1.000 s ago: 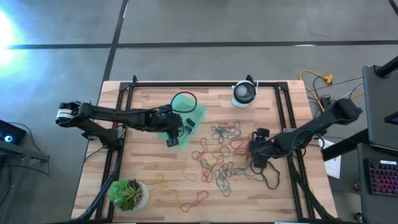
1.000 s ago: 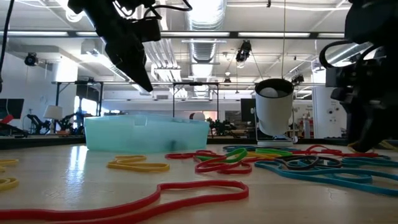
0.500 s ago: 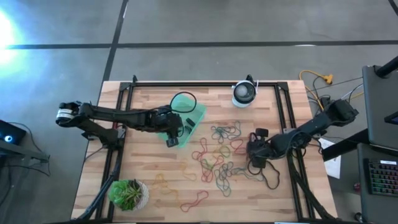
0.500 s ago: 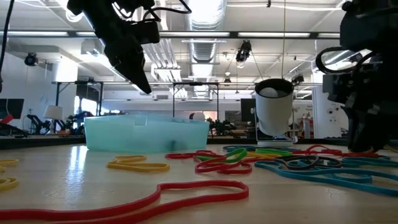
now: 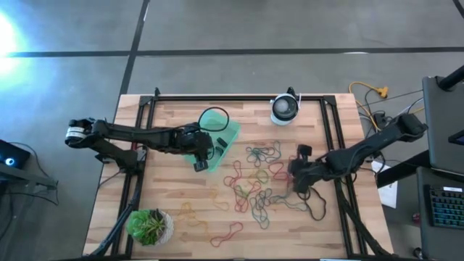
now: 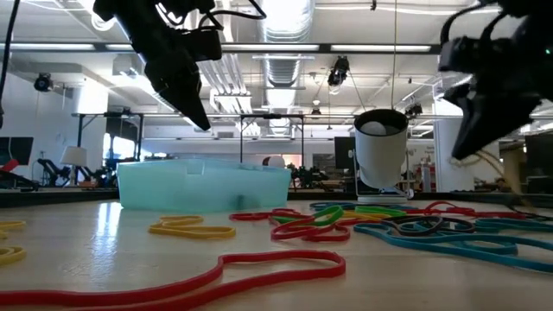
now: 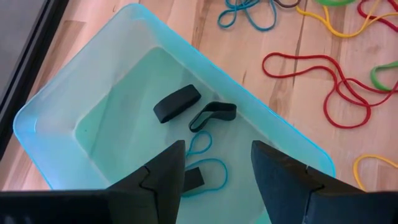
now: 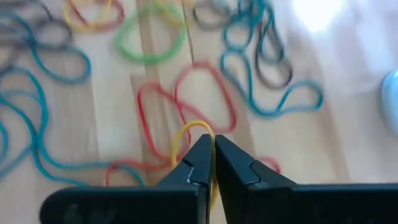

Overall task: Pick and place rubber bands into bin
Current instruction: Put the yellow rubber band into the green bin

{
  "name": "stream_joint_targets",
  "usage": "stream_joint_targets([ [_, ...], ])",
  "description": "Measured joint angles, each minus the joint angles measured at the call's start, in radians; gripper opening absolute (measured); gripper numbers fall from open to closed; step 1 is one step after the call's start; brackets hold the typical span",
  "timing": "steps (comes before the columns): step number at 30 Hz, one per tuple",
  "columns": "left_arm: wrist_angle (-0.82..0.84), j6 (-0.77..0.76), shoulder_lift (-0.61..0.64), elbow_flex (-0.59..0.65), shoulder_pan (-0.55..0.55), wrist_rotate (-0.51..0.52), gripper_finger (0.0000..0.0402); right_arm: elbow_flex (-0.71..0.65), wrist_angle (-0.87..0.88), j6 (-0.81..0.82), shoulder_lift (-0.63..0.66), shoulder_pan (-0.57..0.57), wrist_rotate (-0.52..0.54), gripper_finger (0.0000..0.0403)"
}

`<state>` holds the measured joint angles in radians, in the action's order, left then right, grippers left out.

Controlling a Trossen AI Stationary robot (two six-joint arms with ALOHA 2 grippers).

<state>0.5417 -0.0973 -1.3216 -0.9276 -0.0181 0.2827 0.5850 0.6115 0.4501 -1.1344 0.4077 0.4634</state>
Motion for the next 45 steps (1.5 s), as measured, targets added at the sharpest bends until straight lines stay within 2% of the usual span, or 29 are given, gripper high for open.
stream_joint_targets([
  [7,-0.001,0.007,0.011,-0.002,0.0,0.002,0.0169,0.071,-0.097,-0.148,0.033,-0.003,0.143,0.0009],
  [11,0.0,0.007,0.044,-0.002,0.001,0.003,0.0169,0.12,-0.252,-0.292,0.027,-0.02,0.211,0.0009],
  [15,0.016,0.006,0.082,0.0,0.027,-0.001,0.0169,0.148,-0.464,-0.459,0.004,-0.068,0.214,0.0009],
  [18,0.025,-0.001,0.102,0.001,0.065,-0.012,0.0169,0.158,-0.601,-0.568,-0.019,-0.119,0.159,0.0009],
  [22,0.019,-0.002,0.119,0.003,0.133,-0.016,0.0169,0.163,-0.778,-0.641,-0.068,-0.212,0.01,0.0009],
  [25,0.022,-0.024,0.126,0.005,0.186,-0.017,0.0169,0.163,-0.885,-0.651,-0.118,-0.291,-0.105,0.0009],
  [32,0.011,-0.056,0.128,0.022,0.294,-0.017,0.0169,0.17,-1.138,-0.645,-0.292,-0.463,-0.299,0.0009],
  [41,-0.071,-0.086,0.128,0.073,0.373,-0.011,0.0169,0.375,-1.165,-0.578,-0.58,-0.614,-0.467,0.0009],
  [45,-0.072,-0.133,0.124,0.078,0.401,-0.011,0.0169,0.503,-1.074,-0.534,-0.68,-0.654,-0.476,0.0009],
])
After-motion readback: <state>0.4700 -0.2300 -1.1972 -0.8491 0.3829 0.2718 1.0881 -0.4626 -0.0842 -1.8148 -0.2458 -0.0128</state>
